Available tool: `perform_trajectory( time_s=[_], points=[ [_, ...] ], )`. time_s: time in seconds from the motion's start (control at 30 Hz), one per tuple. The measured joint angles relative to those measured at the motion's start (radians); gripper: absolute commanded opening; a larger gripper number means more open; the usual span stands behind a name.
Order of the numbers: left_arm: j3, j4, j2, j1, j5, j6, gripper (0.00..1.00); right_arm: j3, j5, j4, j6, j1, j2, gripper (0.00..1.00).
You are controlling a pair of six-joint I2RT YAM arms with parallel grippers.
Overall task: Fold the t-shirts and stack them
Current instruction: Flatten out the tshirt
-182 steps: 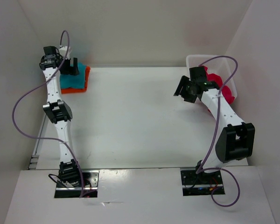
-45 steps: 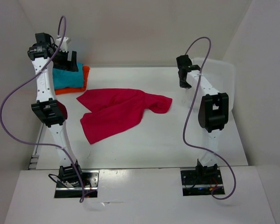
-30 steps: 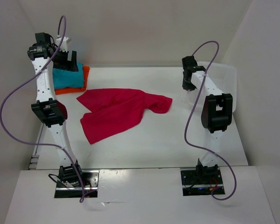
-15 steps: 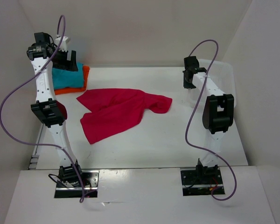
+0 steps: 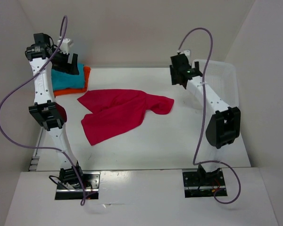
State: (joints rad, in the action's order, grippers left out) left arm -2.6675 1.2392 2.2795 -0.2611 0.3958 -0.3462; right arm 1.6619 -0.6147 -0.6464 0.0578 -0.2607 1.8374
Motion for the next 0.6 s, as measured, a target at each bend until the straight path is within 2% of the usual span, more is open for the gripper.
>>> perform_trajectory(
  time_s=[0.1,0.2,0.3,0.33,0.37,0.47,0.57,0.6],
  points=[
    [0.167,0.002,-0.145,0.025,-0.006,-0.113,0.99,0.039,0.006,-0.018,0.032,-0.169,-0.09,1.0],
    [0.618,-0.095,-0.466,0.117,-0.074,-0.272,0.99,0.055,0.113,-0.02,0.085,-0.261,-0.128,1.0],
    [0.946,-0.1,-0.713,0.236,-0.111,-0.376,0.99,0.096,0.205,-0.036,0.155,-0.274,-0.068,0.93],
    [1.021,-0.109,-0.753,0.249,-0.12,-0.391,0.99,0.128,0.234,-0.034,0.178,-0.271,-0.018,0.88],
    [1.12,-0.158,-0.795,0.249,-0.138,-0.409,0.99,0.171,0.26,-0.034,0.2,-0.269,0.042,0.77],
    [1.376,-0.225,-0.829,0.246,-0.201,-0.417,0.99,0.283,0.336,-0.043,0.243,-0.265,0.24,0.55],
    [1.586,-0.282,-0.832,0.29,-0.248,-0.409,0.99,0.402,0.395,-0.078,0.27,-0.265,0.425,0.46],
    [1.639,-0.302,-0.845,0.313,-0.264,-0.407,0.99,0.424,0.412,-0.087,0.275,-0.265,0.47,0.46]
  ],
)
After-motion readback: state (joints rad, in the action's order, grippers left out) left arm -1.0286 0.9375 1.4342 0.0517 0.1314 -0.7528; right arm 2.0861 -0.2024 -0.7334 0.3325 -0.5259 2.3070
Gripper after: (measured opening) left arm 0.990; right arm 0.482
